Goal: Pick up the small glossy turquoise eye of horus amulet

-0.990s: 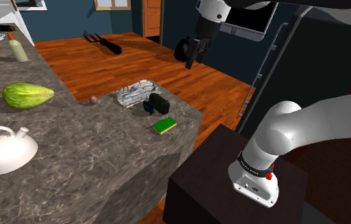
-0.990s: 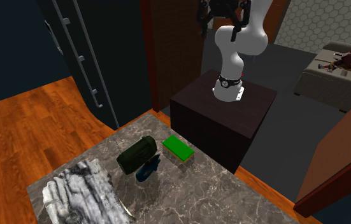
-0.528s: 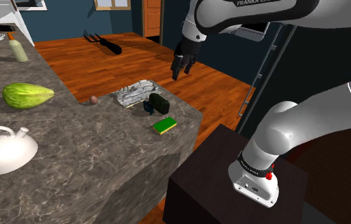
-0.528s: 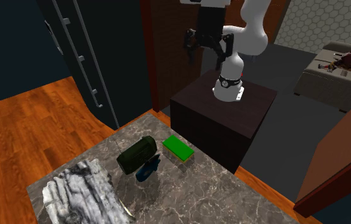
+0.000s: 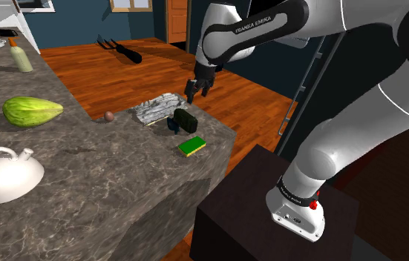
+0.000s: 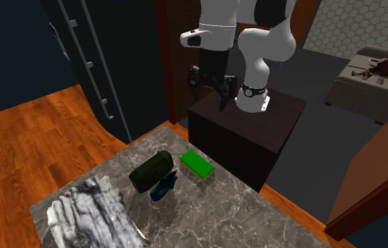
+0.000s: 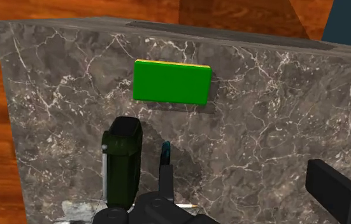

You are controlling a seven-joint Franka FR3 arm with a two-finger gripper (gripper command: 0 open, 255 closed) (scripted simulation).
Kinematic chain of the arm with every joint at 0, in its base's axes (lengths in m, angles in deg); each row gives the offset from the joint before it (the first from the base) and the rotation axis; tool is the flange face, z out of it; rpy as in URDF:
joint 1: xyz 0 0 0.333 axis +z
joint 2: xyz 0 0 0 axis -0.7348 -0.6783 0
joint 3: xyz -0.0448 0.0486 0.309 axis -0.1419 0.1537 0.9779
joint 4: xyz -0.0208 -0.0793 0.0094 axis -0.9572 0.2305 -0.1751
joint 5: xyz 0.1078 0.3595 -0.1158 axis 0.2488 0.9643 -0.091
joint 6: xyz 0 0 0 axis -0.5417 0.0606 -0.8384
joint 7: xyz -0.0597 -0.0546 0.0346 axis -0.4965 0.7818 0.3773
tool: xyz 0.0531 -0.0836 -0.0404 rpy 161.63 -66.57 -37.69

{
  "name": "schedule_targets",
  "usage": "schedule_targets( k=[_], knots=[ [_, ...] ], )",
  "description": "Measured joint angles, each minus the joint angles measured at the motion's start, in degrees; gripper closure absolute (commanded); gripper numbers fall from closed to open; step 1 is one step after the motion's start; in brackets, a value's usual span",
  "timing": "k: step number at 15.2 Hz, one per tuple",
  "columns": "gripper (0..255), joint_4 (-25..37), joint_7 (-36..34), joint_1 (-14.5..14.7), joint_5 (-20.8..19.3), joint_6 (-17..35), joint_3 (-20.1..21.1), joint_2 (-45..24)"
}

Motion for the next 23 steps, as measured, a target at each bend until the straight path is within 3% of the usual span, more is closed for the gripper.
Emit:
schedule_targets(
  k=[11,20,23],
  knots=[
    [0,8.9,-3.5,-1.6,-3.6,15.5,-0.2,-24.7],
    [0,23.2,-6.4,-1.3,-6.4,21.1,-2.2,-44.8],
    [0,24.8,-6.7,-1.1,-6.6,22.3,-2.5,-47.5]
  ],
)
